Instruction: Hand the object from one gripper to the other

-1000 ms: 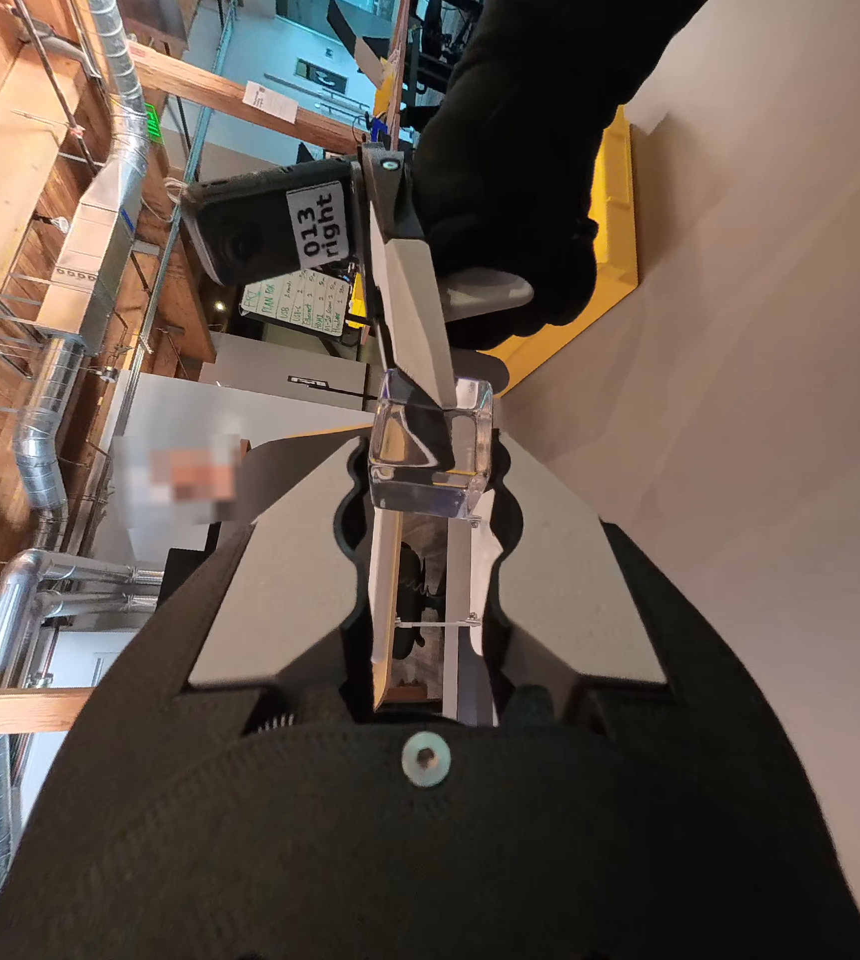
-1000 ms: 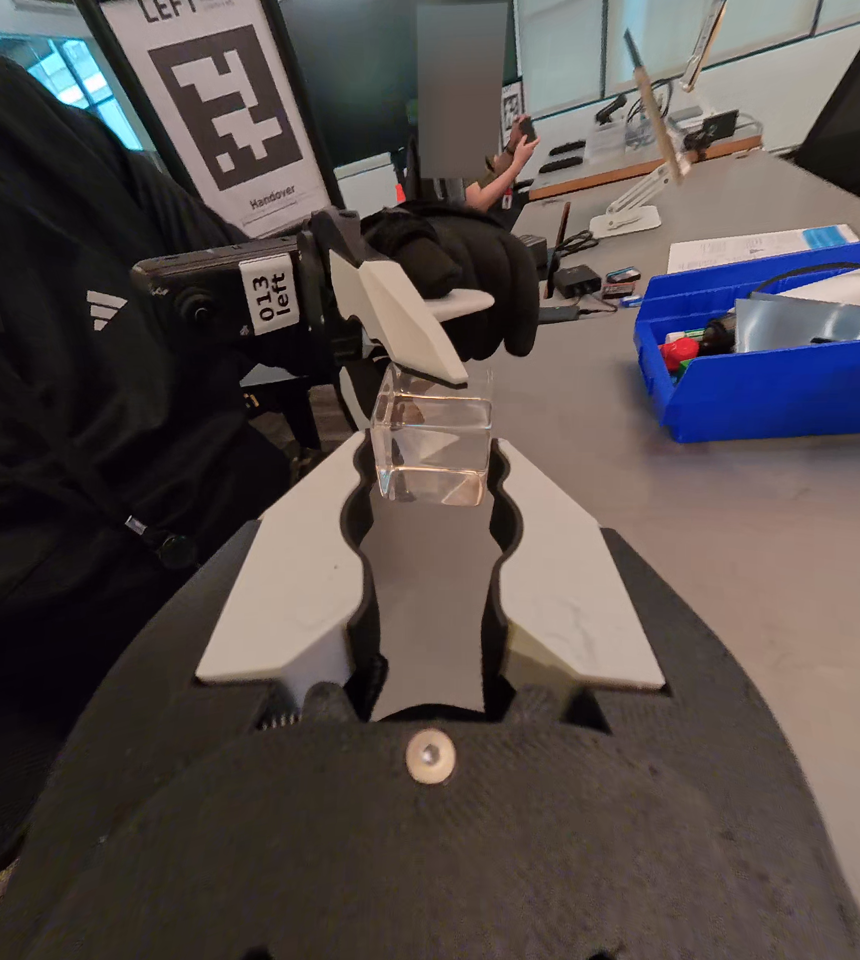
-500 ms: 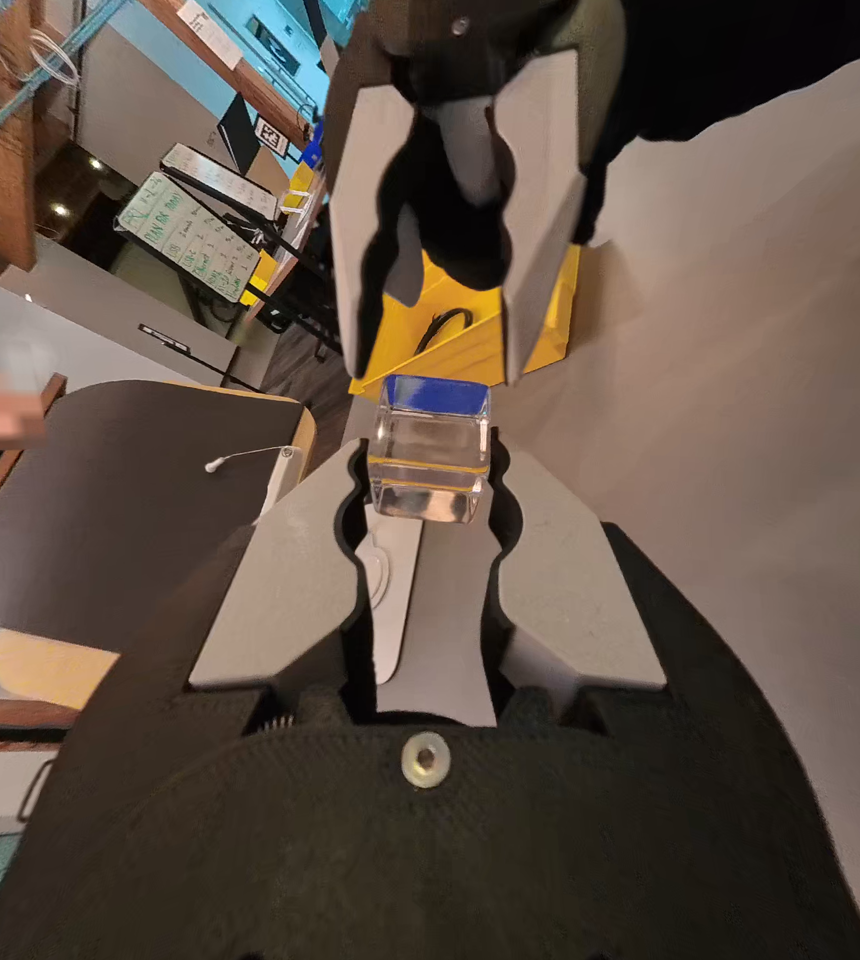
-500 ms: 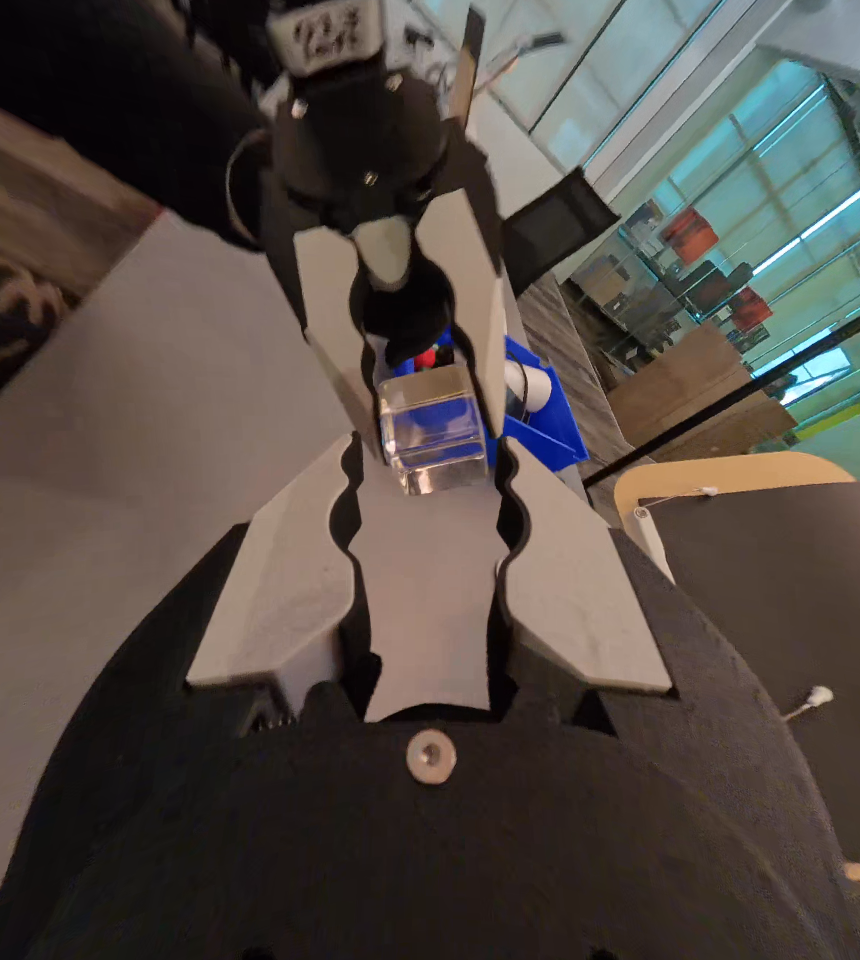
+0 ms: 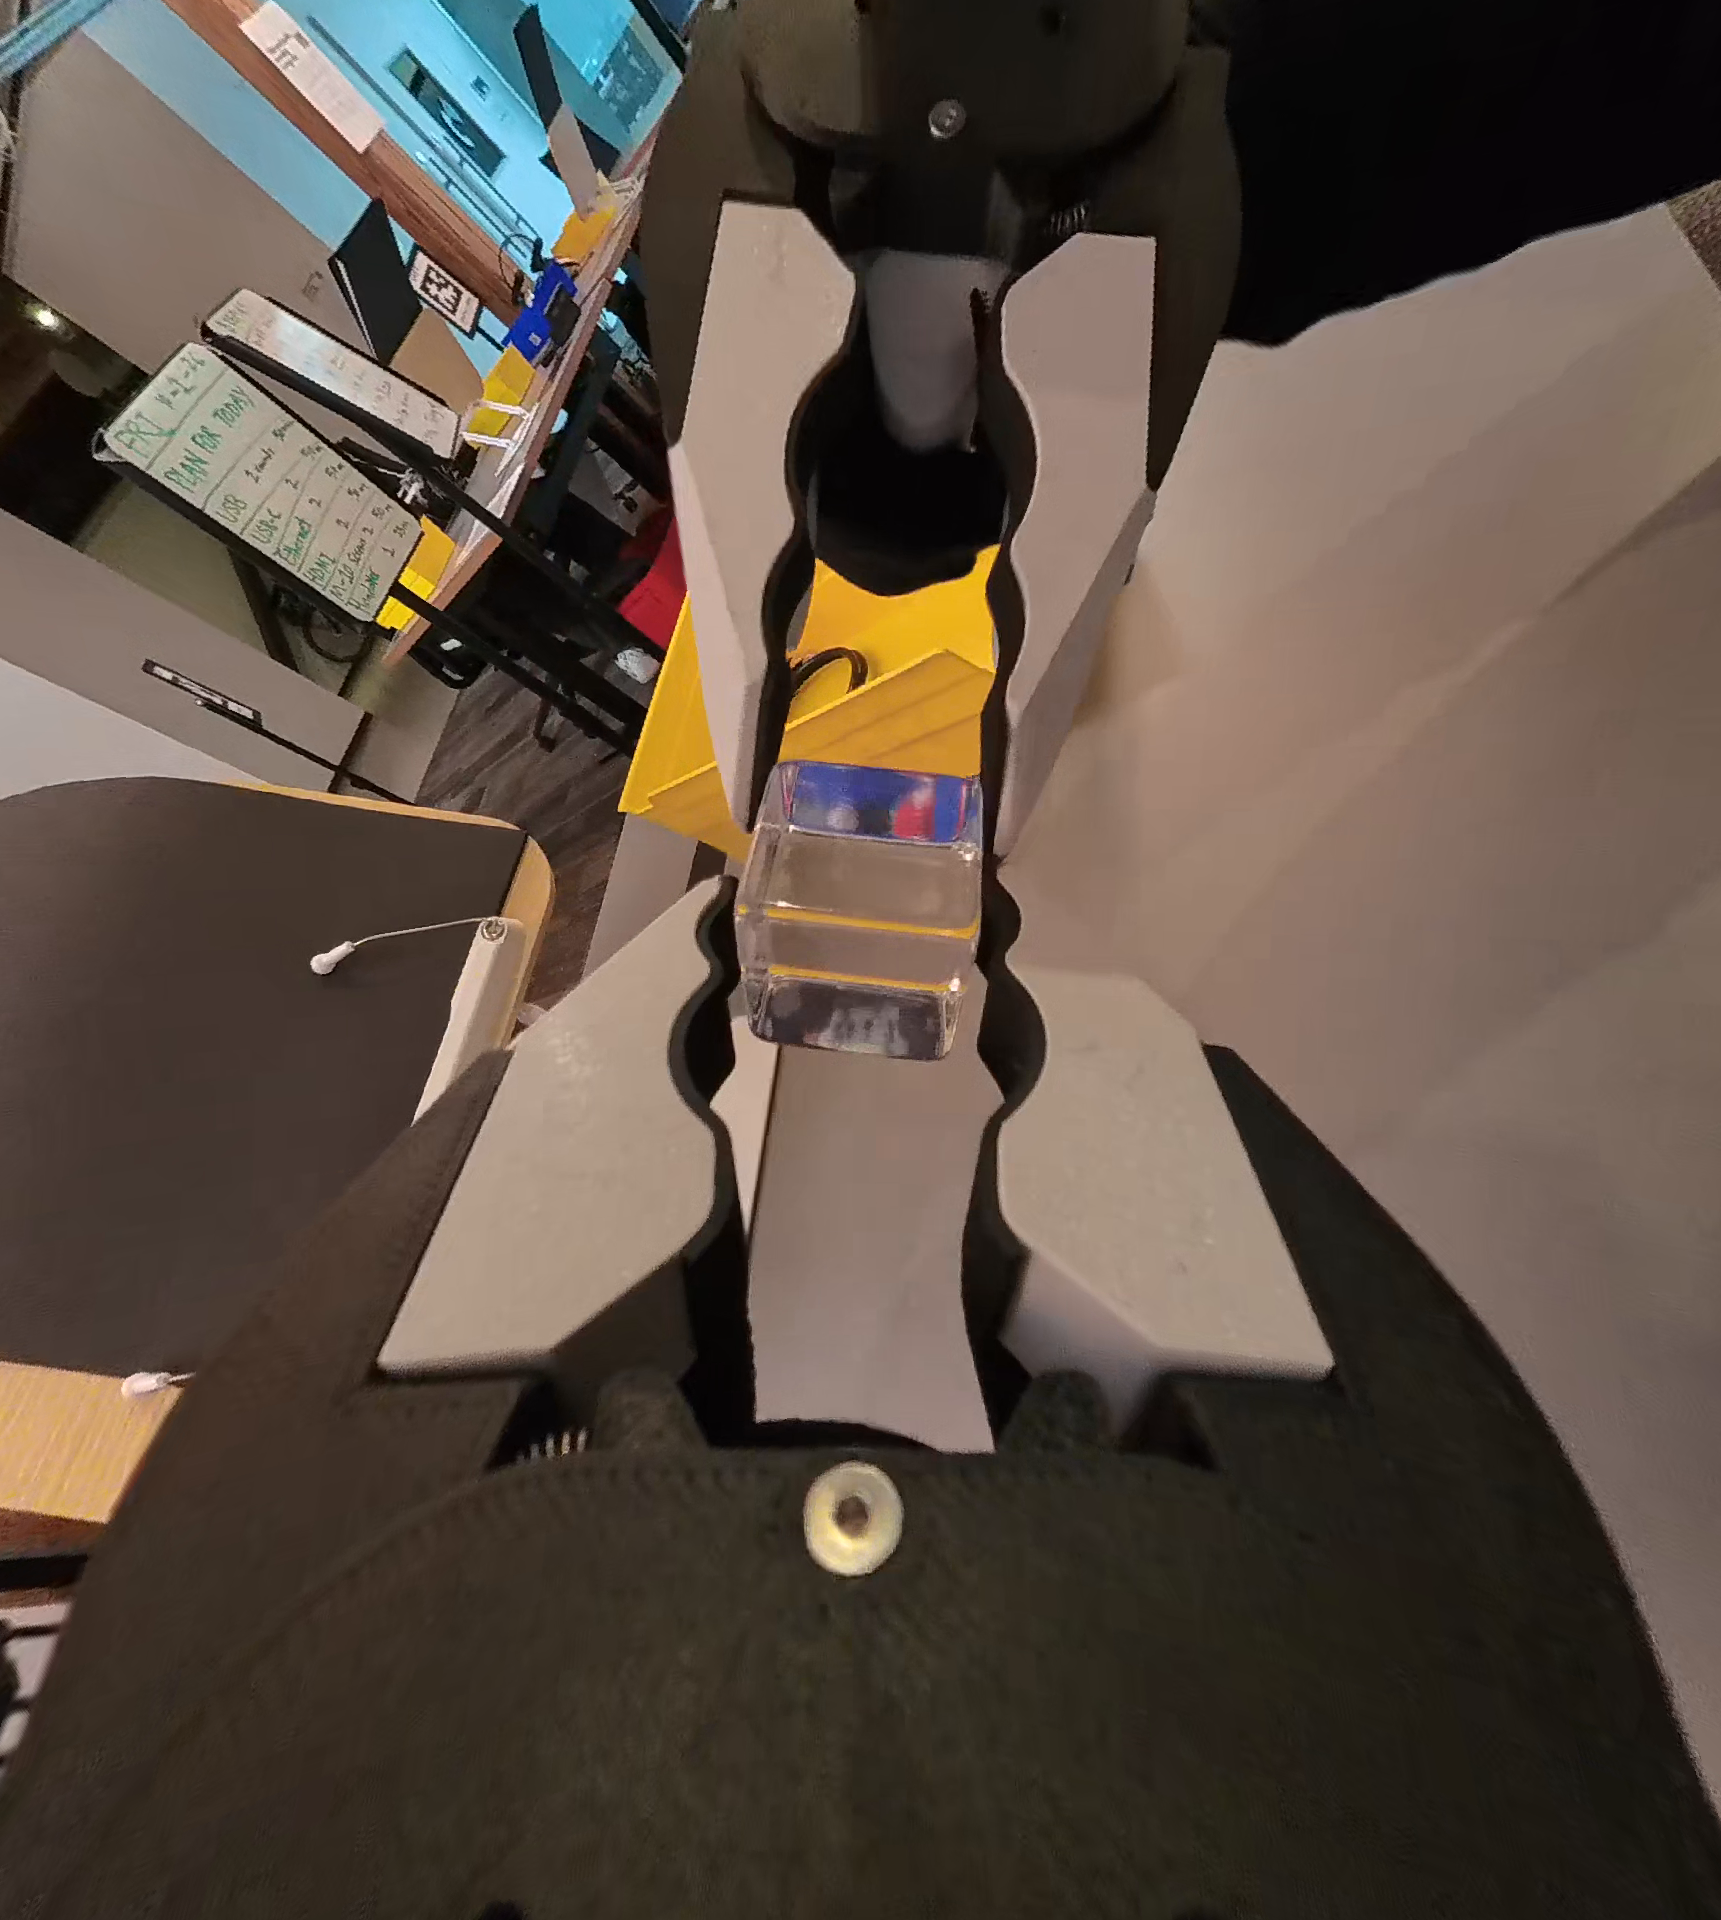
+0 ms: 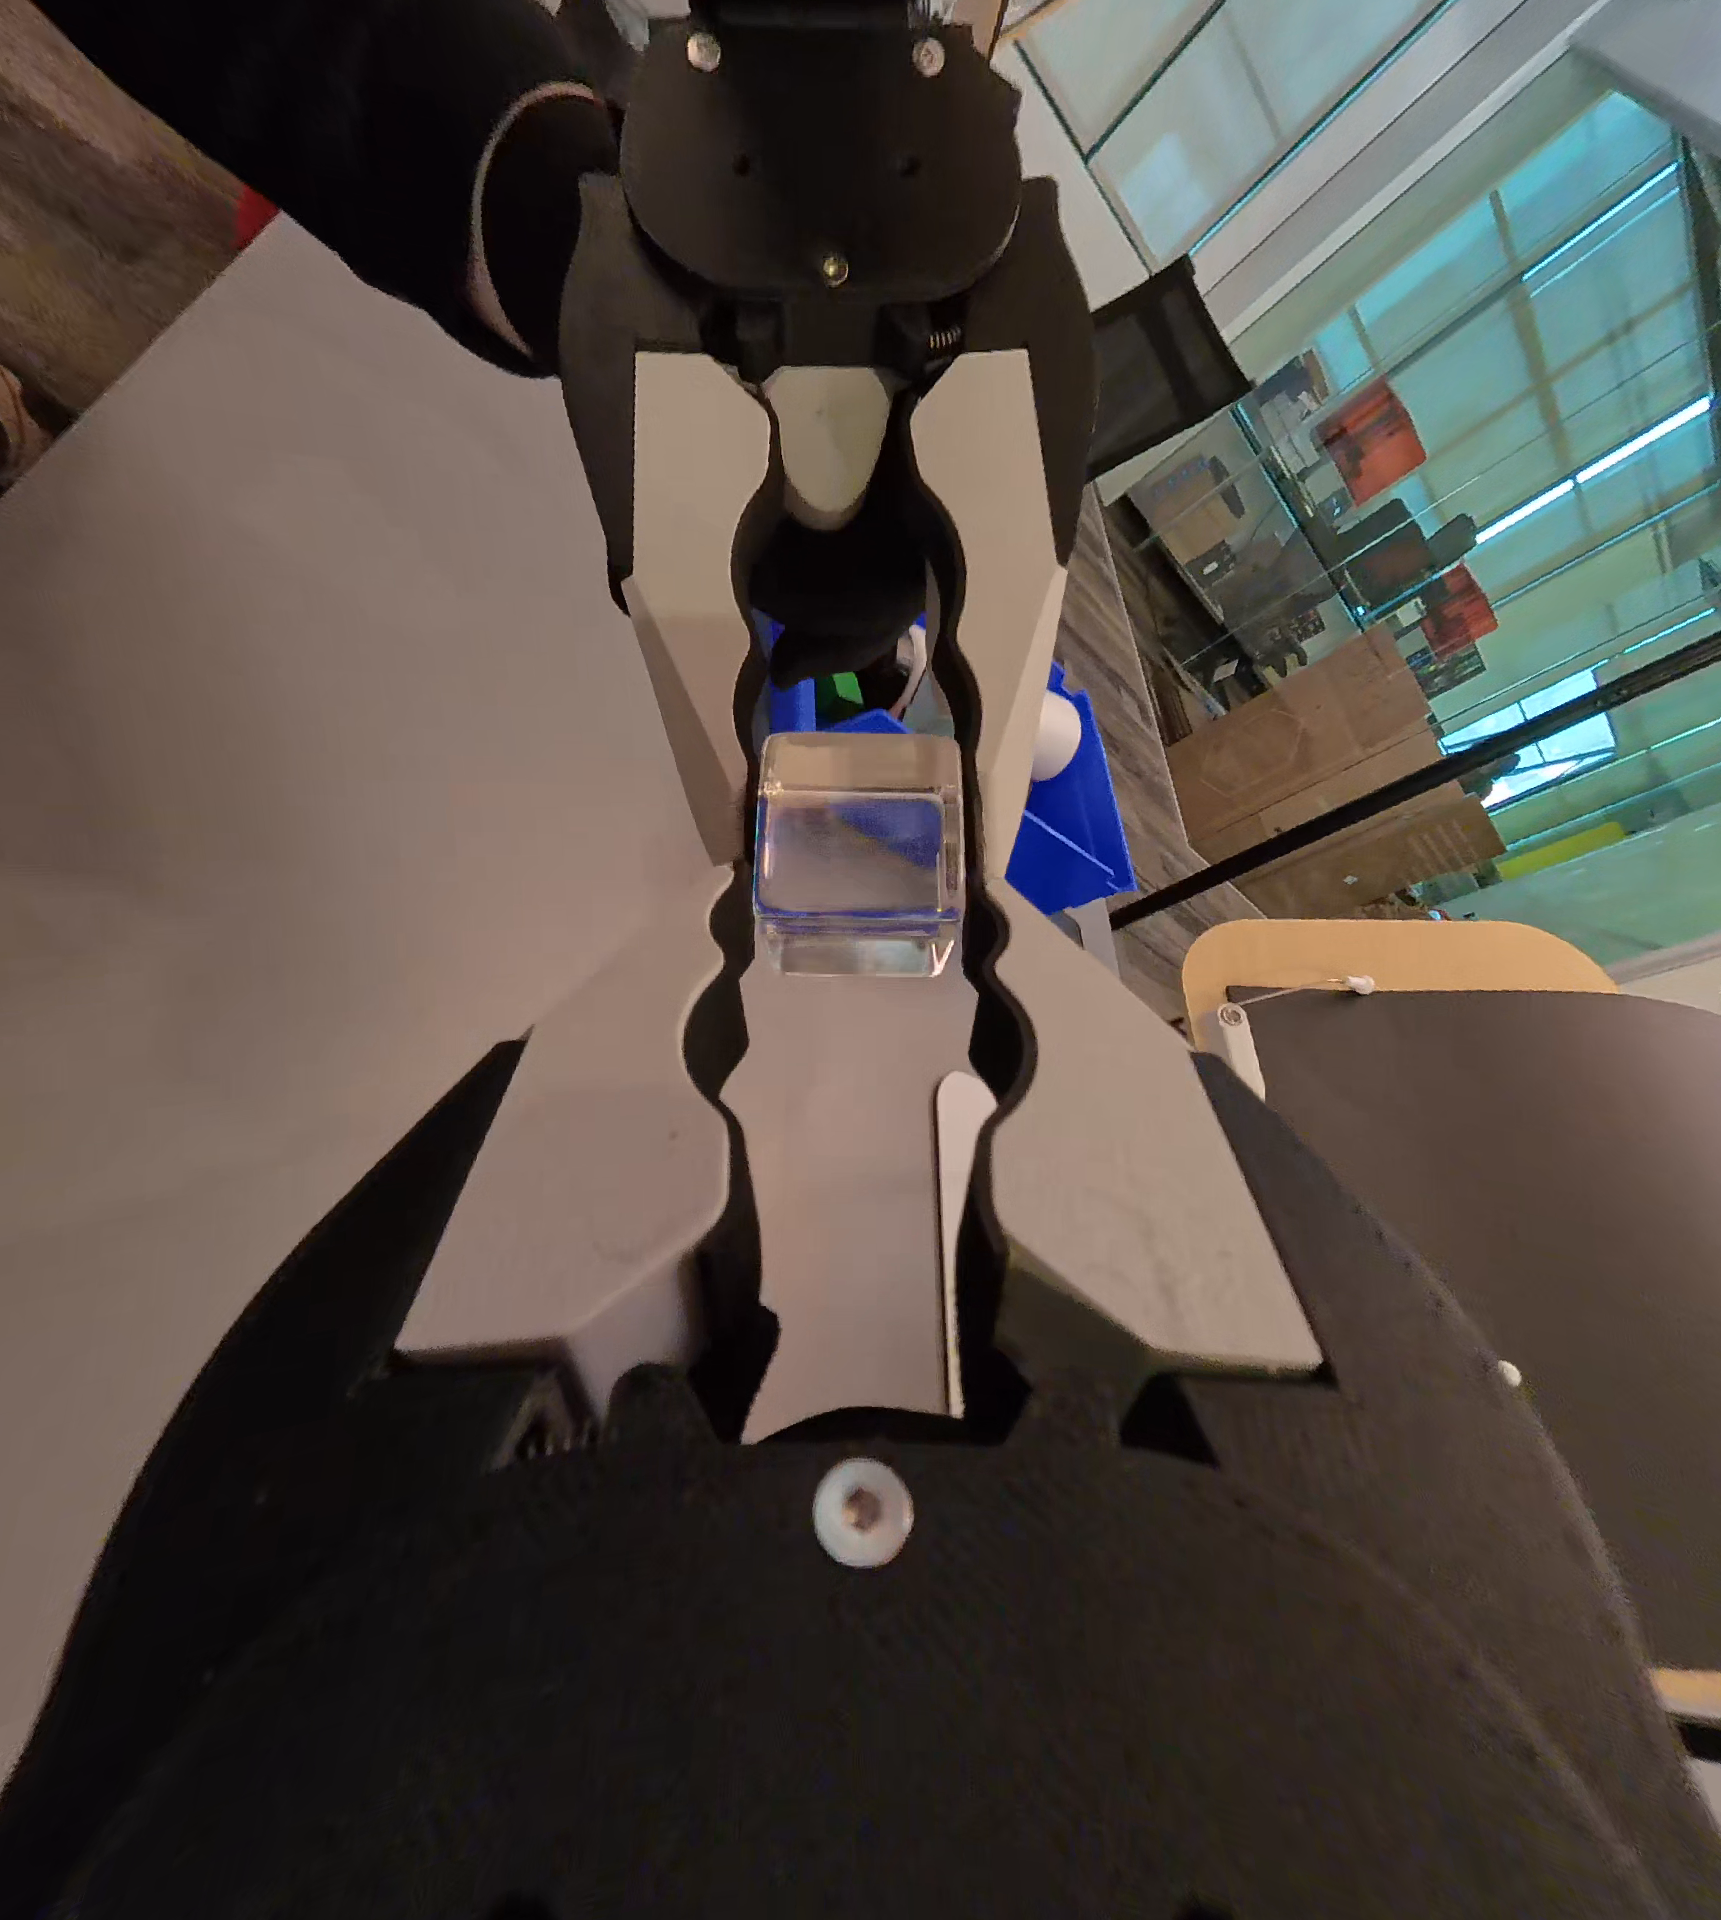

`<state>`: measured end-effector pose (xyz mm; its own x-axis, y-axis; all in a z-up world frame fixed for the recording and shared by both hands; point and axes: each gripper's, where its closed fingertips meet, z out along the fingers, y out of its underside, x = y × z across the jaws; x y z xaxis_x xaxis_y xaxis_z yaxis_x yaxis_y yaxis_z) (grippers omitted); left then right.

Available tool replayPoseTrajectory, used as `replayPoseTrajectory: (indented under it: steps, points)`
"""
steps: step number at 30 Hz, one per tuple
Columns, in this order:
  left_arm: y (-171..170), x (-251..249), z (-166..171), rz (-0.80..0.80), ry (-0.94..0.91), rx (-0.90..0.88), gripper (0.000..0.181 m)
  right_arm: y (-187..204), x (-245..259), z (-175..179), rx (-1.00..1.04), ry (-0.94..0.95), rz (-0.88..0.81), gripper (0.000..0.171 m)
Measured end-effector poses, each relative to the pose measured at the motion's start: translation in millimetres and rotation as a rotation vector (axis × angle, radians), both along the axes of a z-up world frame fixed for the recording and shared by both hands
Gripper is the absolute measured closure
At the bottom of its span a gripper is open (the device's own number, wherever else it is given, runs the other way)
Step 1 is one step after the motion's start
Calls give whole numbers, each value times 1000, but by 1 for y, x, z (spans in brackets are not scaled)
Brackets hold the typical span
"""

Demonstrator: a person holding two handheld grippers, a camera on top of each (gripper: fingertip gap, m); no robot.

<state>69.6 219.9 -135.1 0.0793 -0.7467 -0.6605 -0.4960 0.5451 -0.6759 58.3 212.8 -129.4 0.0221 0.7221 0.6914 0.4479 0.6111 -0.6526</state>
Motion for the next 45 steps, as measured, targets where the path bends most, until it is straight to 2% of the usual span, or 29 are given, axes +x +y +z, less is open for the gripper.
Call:
replayPoseTrajectory:
  steps: [28,41,45]
  points:
    - [0,2,16,-9,-50,71,135,-4,2,17,17,24,-50,133]
    - [9,1,14,38,-52,114,127,-6,2,23,22,34,-50,133]
    - [16,-3,18,83,-84,159,118,-6,4,26,-7,56,-46,134]
